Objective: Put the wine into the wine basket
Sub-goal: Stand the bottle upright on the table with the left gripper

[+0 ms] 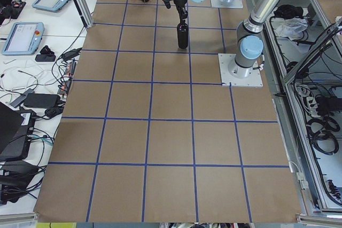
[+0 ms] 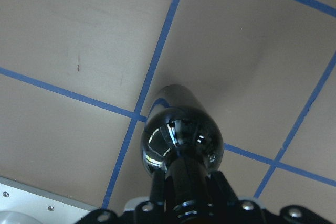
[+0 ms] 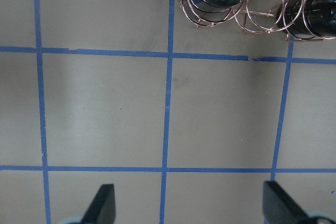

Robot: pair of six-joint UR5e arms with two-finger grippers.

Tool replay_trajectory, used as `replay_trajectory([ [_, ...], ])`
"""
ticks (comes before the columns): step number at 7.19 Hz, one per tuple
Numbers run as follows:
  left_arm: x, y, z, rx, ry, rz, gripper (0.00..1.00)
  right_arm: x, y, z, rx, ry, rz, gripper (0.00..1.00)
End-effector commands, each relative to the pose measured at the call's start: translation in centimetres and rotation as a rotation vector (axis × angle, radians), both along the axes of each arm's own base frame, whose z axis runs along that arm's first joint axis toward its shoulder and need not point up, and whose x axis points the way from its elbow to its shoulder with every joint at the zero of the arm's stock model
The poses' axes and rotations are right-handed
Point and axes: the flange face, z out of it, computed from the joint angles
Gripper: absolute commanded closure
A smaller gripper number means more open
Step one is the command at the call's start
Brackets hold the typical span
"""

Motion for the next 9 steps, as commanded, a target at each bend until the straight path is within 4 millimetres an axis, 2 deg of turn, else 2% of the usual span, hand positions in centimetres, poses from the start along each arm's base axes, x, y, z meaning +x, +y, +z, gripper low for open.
replay_trajectory([
  [1,0.01,0.17,-0.44,0.008,0.001,-0.001,0.84,0.11,-0.07,-0.04,-0.001,-0.013,0.002,0.0],
  [4,0.23,0.12,-0.81,0.021,0.01,0.004,0.81,-0.05,-0.64,0.0,-0.028,0.004,0.015,0.0],
  [6,0.25,0.16,-0.84,0.023,0.009,-0.006,0.56,-0.01,-0.42,0.3,-0.034,-0.001,0.015,0.0],
  [9,0.26,0.38,-0.9,0.045,0.008,0.001,0.49,0.06,-0.5,0.11,-0.028,-0.008,0.014,0.0],
])
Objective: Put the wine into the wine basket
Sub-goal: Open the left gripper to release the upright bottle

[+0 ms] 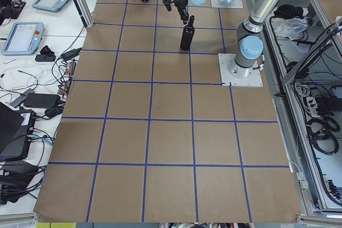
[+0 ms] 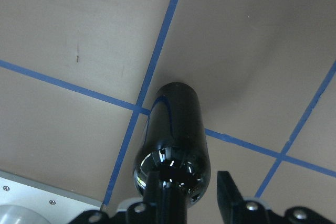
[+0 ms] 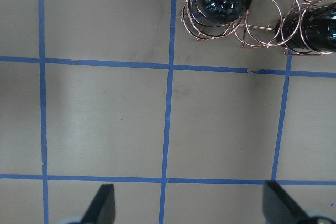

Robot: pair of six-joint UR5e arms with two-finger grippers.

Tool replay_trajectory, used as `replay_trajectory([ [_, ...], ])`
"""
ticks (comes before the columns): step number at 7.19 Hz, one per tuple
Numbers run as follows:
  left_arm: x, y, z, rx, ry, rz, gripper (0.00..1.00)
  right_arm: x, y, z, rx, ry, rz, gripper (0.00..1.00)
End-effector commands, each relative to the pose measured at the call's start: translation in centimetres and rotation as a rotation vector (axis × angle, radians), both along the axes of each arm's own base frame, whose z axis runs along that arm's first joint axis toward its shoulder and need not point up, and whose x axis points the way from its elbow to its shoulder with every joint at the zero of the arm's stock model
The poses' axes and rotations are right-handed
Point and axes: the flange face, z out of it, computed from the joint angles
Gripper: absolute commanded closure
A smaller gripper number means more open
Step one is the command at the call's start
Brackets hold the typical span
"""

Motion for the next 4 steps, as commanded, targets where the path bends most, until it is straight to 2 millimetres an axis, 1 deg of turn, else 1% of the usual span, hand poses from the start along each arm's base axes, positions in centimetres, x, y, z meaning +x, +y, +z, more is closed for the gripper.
replay_trajectory([
  [1,0.0,0.0,0.1,0.006,0.0,0.002,0.48,0.0,0.1,0.0,-0.002,0.005,-0.014,0.0],
  [2,0.0,-0.1,0.3,0.0,0.0,0.002,0.46,0.0,-0.1,-0.1,-0.002,0.006,-0.011,0.0],
  [3,0.0,-0.5,1.2,-0.021,0.002,-0.006,0.39,0.0,-0.3,-0.4,0.001,0.007,-0.015,0.0],
  [4,0.4,-2.1,3.1,-0.061,0.0,-0.016,0.31,0.0,-0.5,-0.7,0.006,0.007,-0.014,0.0],
])
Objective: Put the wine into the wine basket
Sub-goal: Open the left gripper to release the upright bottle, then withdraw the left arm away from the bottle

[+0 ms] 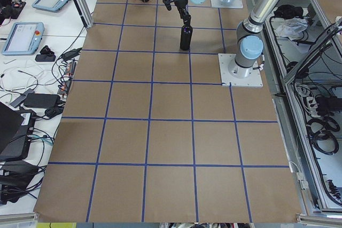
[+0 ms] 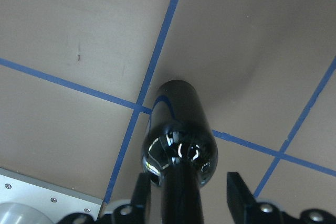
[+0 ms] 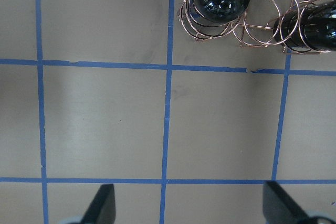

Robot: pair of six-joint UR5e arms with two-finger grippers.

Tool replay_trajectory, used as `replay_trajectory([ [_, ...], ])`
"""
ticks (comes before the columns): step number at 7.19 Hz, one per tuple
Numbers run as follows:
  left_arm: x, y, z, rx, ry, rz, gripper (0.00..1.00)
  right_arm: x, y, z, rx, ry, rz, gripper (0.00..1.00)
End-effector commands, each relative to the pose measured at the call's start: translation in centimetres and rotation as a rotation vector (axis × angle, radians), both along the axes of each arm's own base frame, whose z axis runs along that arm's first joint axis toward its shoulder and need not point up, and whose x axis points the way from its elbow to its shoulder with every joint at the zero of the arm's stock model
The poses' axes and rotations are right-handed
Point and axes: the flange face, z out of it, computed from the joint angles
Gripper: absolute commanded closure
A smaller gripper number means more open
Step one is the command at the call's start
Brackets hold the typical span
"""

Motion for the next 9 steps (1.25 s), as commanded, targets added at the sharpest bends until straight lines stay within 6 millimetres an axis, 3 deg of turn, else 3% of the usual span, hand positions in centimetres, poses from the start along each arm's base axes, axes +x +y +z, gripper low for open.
replay_trajectory([
  [1,0.8,-3.0,4.2,-0.086,0.004,-0.029,0.24,0.0,-0.2,-0.4,0.009,0.005,-0.003,0.0],
  [2,2.4,-4.4,5.8,-0.121,0.014,-0.062,0.2,-0.1,-0.1,-0.5,0.016,0.007,-0.002,0.0],
  [3,5.4,-5.6,7.4,-0.151,0.022,-0.127,0.2,-0.1,-0.2,-0.3,0.009,0.007,0.0,0.0],
  [5,14.4,-7.7,10.9,-0.203,0.02,-0.298,0.15,-0.1,-0.1,-0.2,0.006,0.008,0.004,0.0],
  [7,22.8,-7.9,11.3,-0.223,0.012,-0.353,0.1,0.3,-0.4,0.3,-0.04,0.054,0.017,0.0],
  [8,26.4,-7.6,11.2,-0.225,0.013,-0.36,0.08,2.1,0.2,0.5,-0.049,0.053,0.052,0.0],
  [9,28.8,-7.3,10.9,-0.226,0.019,-0.325,0.01,5.6,1.5,0.8,-0.057,0.067,0.114,0.0],
])
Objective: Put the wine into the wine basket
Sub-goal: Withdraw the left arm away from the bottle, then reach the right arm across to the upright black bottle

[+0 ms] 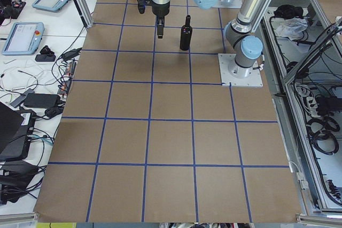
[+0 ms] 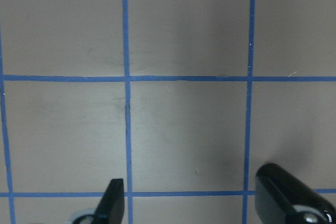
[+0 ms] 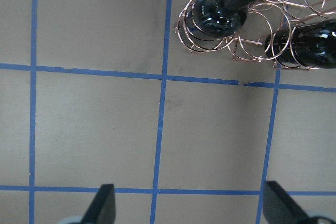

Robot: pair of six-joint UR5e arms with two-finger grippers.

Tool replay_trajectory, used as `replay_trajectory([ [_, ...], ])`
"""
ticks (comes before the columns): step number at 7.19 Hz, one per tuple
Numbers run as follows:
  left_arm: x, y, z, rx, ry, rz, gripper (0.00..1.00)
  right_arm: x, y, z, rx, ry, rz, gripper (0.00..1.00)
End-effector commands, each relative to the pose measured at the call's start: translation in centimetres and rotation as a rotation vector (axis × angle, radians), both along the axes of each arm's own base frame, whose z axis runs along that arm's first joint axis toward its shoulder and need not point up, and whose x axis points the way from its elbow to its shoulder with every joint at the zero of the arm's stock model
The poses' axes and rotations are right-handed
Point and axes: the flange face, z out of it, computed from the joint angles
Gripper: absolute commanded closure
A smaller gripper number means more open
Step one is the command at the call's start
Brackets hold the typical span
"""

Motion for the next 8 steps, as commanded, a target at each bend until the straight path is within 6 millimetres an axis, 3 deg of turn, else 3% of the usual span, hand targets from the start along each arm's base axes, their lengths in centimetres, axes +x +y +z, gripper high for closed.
replay_trajectory([
  [1,5.6,0.5,-0.8,0.008,0.005,0.006,0.0,6.8,2.1,-0.3,-0.012,0.018,0.061,0.0],
  [2,8.0,0.8,-1.4,0.015,0.013,-0.015,0.0,10.0,2.9,-0.3,-0.022,0.005,0.052,0.0],
  [3,9.0,0.9,-1.8,0.02,0.019,0.0,0.0,13.2,4.2,1.1,-0.032,-0.086,0.057,0.0],
  [4,8.9,1.0,-2.4,0.035,0.029,0.002,0.0,16.2,5.7,1.0,-0.025,-0.1,0.018,0.0],
  [7,8.8,1.3,-2.7,0.052,0.028,-0.003,0.0,28.9,10.9,-1.5,0.013,-0.123,0.006,0.0],
  [8,8.7,1.2,-2.7,0.048,0.031,-0.001,0.0,30.5,11.8,-2.5,0.028,-0.114,0.022,0.0],
])
